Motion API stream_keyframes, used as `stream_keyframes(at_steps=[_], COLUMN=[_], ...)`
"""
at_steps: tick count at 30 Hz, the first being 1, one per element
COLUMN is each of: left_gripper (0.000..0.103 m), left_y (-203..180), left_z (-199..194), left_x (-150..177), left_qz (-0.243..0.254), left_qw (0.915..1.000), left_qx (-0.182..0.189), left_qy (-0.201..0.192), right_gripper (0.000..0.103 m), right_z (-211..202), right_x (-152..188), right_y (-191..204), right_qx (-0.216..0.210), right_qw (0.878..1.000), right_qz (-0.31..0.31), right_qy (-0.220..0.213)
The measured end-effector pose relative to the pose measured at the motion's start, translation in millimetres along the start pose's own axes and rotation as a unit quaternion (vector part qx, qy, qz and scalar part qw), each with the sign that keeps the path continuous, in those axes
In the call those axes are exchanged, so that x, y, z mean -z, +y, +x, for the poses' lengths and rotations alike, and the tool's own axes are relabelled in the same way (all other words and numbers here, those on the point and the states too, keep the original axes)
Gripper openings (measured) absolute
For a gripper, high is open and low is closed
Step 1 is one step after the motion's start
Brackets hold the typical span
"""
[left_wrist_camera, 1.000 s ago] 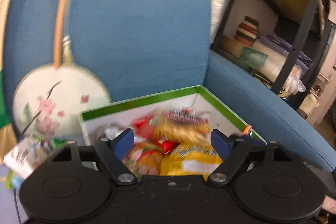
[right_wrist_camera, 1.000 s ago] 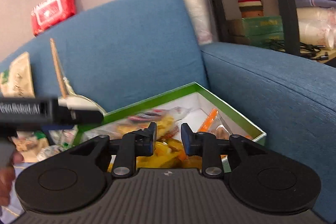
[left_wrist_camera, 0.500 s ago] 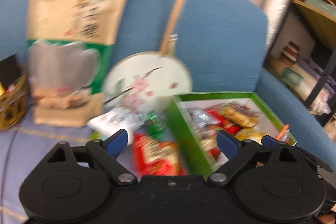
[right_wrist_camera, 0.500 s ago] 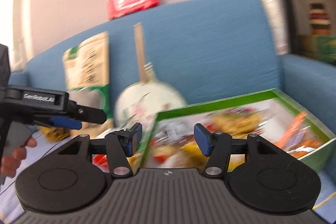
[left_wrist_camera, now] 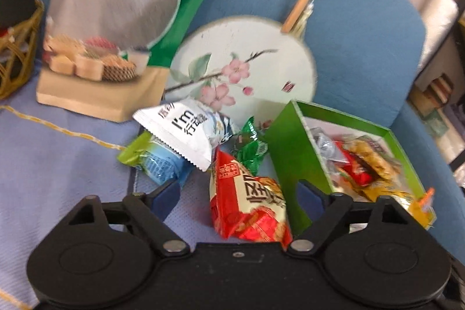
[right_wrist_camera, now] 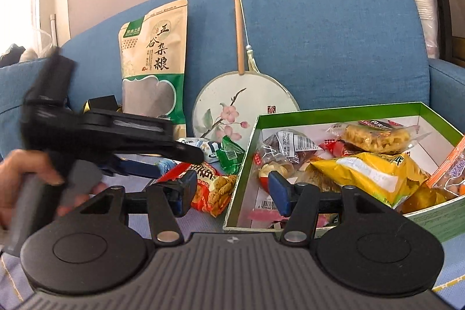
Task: Organize snacks
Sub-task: 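Withdraw the left gripper and move it to the red-and-white packet, then grasp the red-and-white packet with the left gripper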
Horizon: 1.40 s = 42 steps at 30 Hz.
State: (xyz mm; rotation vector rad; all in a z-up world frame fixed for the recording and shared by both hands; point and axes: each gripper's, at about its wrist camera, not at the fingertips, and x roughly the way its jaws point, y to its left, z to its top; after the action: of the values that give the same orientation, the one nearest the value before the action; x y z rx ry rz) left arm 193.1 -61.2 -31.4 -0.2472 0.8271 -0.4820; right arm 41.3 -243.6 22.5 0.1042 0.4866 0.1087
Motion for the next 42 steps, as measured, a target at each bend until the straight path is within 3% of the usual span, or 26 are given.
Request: stream_keyframes(at_steps=[1,2,3,8,9,10,14,16,17,19,21,23,28,31,36,37,38,39,40,42], left_gripper=[0.097,0.071,0.056,0.036,0.018,0.012,0.011,0.011,0.018,0.039,0.092,0.103,0.103,0.103,0.103,0.096,0.067,0.049,0.045,0.024], left_y=[2.4,6.6,12.0,18.1,21.1,25.5,42.6,49.7,51.6,53.7,53.6,52.8,44.8,39.3,35.9,37.8,40.5,43.5,46.1,54.0], left_z=[6.0,9.0,9.3,-18.1,-25.7,-35.7,-73.1,-87.4,-92.2,-100.9,-104.0,-103.6,-83.1,-67.6,-50.2,-48.0,-46.0,-45.5,-46.4,-51.9], left_x=[-0.3,-0.3,-0.1,8.5,11.7,16.1,29.1,33.4,34.4,36.7,35.7,34.8,27.2,22.6,22.9,23.6,24.4,25.2,26.4,28.4], left_qz=[-0.007,-0.017,-0.036,0.000,0.004,0.005,-0.014,-0.021,-0.023,-0.019,-0.018,-0.030,-0.056,-0.064,-0.070,-0.068,-0.068,-0.069,-0.070,-0.074], left_qw=[0.9999,0.9996,0.9981,0.9978,0.9974,0.9967,0.9955,0.9955,0.9955,0.9969,0.9977,0.9980,0.9964,0.9963,0.9958,0.9954,0.9944,0.9934,0.9933,0.9921], left_qx=[0.000,0.017,0.044,0.052,0.055,0.058,0.067,0.065,0.064,0.053,0.049,0.047,0.059,0.052,0.048,0.052,0.062,0.068,0.067,0.073], left_qy=[0.009,0.017,0.026,0.041,0.047,0.057,0.066,0.066,0.066,0.055,0.043,0.030,0.025,0.025,0.035,0.042,0.051,0.060,0.062,0.070], right_gripper=[0.091,0.091,0.091,0.091,0.091,0.091,0.091,0.091,0.091,0.091,0.091,0.092,0.094,0.099,0.100,0.100,0.100,0.100,0.100,0.100], right_z=[0.1,0.5,0.5,-3.3,-3.5,-3.0,2.2,6.1,8.4,13.0,17.4,21.0,24.1,24.7,27.0,27.3,27.7,27.8,27.7,27.3], right_x=[0.0,-0.3,-0.3,-1.6,-1.2,-0.4,5.4,10.9,13.6,19.5,24.8,29.7,33.7,33.3,32.8,32.6,32.6,32.5,32.5,32.4], right_y=[0.4,0.7,1.4,7.6,10.0,13.1,29.9,40.2,44.3,50.6,54.5,57.7,57.3,56.7,54.1,54.1,54.4,54.7,55.1,55.9], right_qx=[-0.002,-0.004,-0.006,-0.041,-0.053,-0.069,-0.136,-0.145,-0.143,-0.139,-0.133,-0.122,-0.113,-0.107,-0.098,-0.097,-0.096,-0.097,-0.098,-0.100], right_qw=[1.000,1.000,1.000,0.999,0.999,0.997,0.989,0.987,0.987,0.986,0.985,0.986,0.985,0.986,0.987,0.987,0.987,0.987,0.987,0.987], right_qz=[-0.001,-0.004,-0.005,-0.006,-0.004,-0.002,0.005,-0.009,-0.019,-0.035,-0.044,-0.051,-0.054,-0.052,-0.044,-0.043,-0.042,-0.042,-0.042,-0.043], right_qy=[0.001,0.002,0.003,0.009,0.014,0.022,0.052,0.066,0.073,0.088,0.098,0.105,0.116,0.114,0.119,0.120,0.121,0.121,0.122,0.121])
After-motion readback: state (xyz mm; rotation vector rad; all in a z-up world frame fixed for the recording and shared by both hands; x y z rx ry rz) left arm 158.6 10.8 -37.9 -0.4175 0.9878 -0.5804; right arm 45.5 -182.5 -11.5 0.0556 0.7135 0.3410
